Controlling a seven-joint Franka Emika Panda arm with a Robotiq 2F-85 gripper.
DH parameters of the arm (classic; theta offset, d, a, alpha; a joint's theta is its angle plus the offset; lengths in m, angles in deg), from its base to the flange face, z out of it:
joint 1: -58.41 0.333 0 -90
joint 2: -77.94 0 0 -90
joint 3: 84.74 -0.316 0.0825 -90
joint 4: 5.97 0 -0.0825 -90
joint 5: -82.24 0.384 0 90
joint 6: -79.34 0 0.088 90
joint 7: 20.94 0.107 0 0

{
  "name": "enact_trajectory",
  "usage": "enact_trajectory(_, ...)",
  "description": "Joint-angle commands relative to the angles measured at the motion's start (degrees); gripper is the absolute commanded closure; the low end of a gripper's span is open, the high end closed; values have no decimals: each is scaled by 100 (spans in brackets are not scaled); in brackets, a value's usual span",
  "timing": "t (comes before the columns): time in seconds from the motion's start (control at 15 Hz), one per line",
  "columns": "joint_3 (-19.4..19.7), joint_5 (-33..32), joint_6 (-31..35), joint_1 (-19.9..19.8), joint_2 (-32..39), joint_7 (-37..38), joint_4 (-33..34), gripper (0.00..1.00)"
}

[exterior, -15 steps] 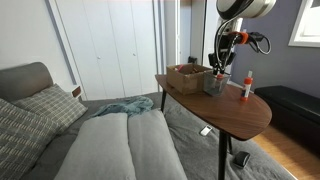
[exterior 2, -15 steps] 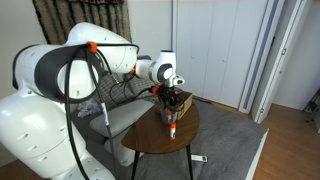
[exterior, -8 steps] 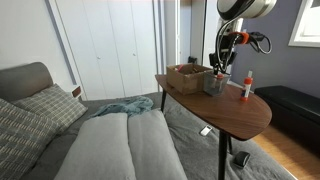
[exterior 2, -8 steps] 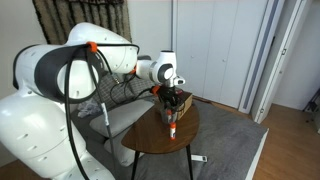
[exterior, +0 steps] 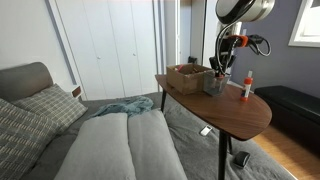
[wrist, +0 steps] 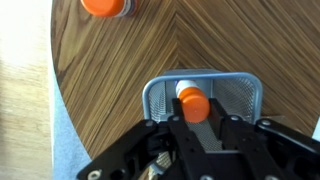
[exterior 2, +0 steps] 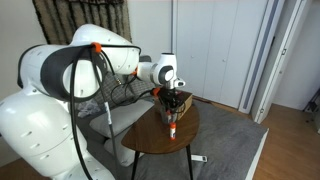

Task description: Put the two paper glues on the table

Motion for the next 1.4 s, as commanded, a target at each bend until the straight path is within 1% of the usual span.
enact_trajectory(0.0,-1,-105,-99,-22,-5,-32,17,92)
enact_trajectory(0.2,-4,-75,-274,-16,-179,-19,57,92)
enact_trajectory(0.47,2,-81,-830,-35,-617,43,213,92)
enact_trajectory(0.8,4,-125,-1232,-65,-1177,39,418,92)
enact_trajectory(1.13,32,-83,-1759,-30,-1513,-151,435,92)
enact_trajectory(1.33,93,74,-2128,64,-1584,-556,285,92)
